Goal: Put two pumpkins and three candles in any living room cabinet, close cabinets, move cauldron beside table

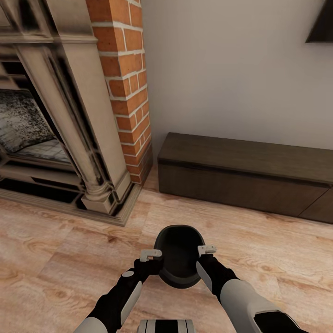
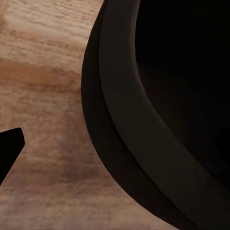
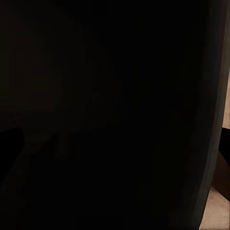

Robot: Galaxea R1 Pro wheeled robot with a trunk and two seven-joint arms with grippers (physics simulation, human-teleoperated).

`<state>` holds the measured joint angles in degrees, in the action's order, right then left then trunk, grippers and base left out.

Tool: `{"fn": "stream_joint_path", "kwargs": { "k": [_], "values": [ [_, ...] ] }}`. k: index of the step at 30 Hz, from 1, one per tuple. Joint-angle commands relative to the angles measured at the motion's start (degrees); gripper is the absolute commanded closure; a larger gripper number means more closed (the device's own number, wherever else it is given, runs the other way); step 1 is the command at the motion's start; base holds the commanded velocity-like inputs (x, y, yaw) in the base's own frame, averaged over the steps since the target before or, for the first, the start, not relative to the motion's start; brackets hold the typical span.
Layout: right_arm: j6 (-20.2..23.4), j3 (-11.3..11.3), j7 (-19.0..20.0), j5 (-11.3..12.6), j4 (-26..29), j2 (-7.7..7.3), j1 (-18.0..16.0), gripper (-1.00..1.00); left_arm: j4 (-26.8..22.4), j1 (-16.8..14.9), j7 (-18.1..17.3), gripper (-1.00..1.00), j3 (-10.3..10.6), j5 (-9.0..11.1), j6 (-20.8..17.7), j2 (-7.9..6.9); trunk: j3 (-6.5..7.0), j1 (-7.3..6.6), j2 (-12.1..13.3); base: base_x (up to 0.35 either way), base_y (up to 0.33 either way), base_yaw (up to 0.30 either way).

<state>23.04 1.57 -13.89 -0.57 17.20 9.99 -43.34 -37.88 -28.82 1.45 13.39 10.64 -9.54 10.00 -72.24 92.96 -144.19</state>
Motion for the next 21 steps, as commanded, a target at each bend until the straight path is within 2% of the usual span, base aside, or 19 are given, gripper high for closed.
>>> {"fn": "stream_joint_path", "kwargs": {
  "k": [1, 21],
  "values": [
    [0.4, 0.1, -0.2, 0.1, -0.3, 0.00, 0.0, -1.00, -0.1, 0.0, 0.1, -1.00, 0.1, 0.6, -0.3, 0.00, -0.05, 0.57, 0.0, 0.000, 0.000, 0.000],
    [0.4, 0.1, -0.2, 0.1, -0.3, 0.00, 0.1, -1.00, 0.2, 0.0, -0.3, -1.00, 0.1, 0.6, -0.3, 0.00, -0.05, 0.57, 0.0, 0.000, 0.000, 0.000]
  ]
}}
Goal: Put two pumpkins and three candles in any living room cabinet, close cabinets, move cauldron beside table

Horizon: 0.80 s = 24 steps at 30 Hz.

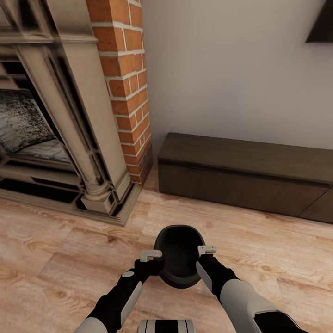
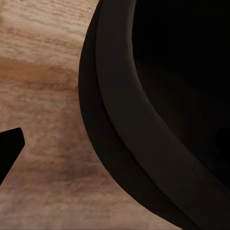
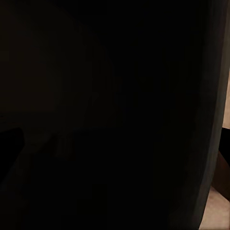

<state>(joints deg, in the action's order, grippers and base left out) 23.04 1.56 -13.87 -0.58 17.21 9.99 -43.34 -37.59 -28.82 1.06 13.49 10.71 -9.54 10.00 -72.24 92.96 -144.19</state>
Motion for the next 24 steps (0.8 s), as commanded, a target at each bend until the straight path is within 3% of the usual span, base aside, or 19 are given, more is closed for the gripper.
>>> {"fn": "stream_joint_path", "kwargs": {
  "k": [1, 24],
  "values": [
    [0.4, 0.1, -0.2, 0.1, -0.3, 0.01, 0.0, -1.00, 0.1, 0.0, 0.1, -1.00, 0.1, 0.5, -0.3, 0.00, -0.05, 0.57, 0.0, 0.000, 0.000, 0.000],
    [0.4, 0.1, -0.2, 0.1, -0.3, 0.01, 0.1, -1.00, 3.1, 0.0, 0.1, -1.00, 0.2, 0.6, -0.2, 0.00, -0.05, 0.57, 0.0, 0.000, 0.000, 0.000]
  ]
}}
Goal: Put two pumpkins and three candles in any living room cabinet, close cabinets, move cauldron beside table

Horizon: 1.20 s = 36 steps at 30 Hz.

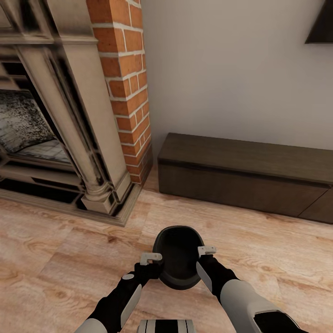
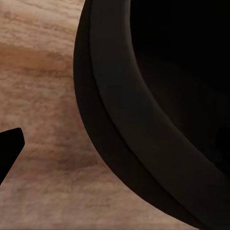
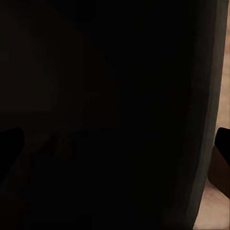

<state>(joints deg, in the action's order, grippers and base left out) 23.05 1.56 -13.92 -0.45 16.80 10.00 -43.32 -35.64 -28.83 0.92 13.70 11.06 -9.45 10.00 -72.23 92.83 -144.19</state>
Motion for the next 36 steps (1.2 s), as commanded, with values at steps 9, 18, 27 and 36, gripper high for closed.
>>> {"fn": "stream_joint_path", "kwargs": {
  "k": [9, 18, 27, 36],
  "values": [
    [0.4, 0.2, -0.4, 0.0, 0.1, 0.00, 0.0, 1.00, 1.2, 0.0, 0.2, 1.00, 0.0, 1.8, -0.2, 0.00, -0.06, 0.69, 0.0, 0.000, 0.000, 0.000],
    [0.4, 0.1, -0.3, 0.0, 0.1, 0.00, 0.0, 1.00, 1.2, 0.0, 0.2, 1.00, -0.1, 2.0, -0.2, 0.00, -0.06, 0.69, 0.0, 0.000, 0.000, 0.000],
    [0.4, 0.1, -0.3, 0.0, 0.1, 0.00, 0.0, 1.00, 1.2, 0.0, 0.3, 1.00, -0.2, 2.0, -0.2, 0.00, -0.06, 0.69, 0.0, 0.000, 0.000, 0.000],
    [0.4, 0.0, -0.3, 0.0, 0.1, 0.00, 0.0, 1.00, 1.2, 0.0, 0.3, 1.00, -0.2, 2.0, -0.3, 0.00, -0.06, 0.69, 0.0, 0.000, 0.000, 0.000]
  ]
}}
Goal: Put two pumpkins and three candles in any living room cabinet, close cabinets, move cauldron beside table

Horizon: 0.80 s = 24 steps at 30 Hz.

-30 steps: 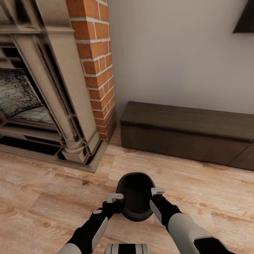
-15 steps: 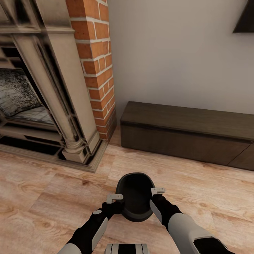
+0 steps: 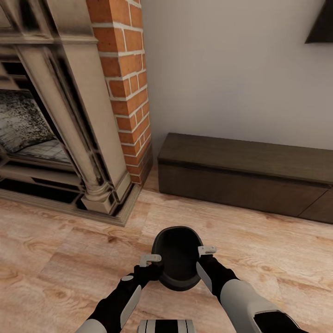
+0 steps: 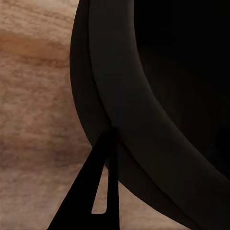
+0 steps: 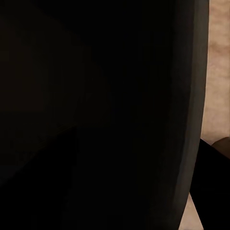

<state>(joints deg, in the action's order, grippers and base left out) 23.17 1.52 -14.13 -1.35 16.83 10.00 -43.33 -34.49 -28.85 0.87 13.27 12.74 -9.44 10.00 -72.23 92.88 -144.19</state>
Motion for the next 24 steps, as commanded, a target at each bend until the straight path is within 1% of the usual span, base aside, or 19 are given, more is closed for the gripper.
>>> {"fn": "stream_joint_path", "kwargs": {
  "k": [1, 17, 24],
  "values": [
    [0.3, 0.1, -0.1, 0.9, 0.0, 0.00, 0.1, 1.00, 0.0, 0.0, 0.3, 1.00, 0.3, 0.4, -0.3, 0.00, -0.06, 0.65, 0.0, 0.000, 0.000, 0.000],
    [0.3, 0.1, -0.1, 0.9, 0.0, 0.00, 0.1, 1.00, 0.0, 0.1, 0.3, 1.00, 0.3, 0.4, -0.3, 0.00, -0.06, 0.65, 0.0, 0.000, 0.000, 0.000],
    [0.3, 0.1, -0.1, 0.9, 0.0, 0.00, 0.0, 1.00, 0.0, 0.1, 0.4, 1.00, 0.3, 0.4, -0.3, 0.00, 1.49, 0.47, 0.1, 0.000, 0.000, 0.000]
  ]
}}
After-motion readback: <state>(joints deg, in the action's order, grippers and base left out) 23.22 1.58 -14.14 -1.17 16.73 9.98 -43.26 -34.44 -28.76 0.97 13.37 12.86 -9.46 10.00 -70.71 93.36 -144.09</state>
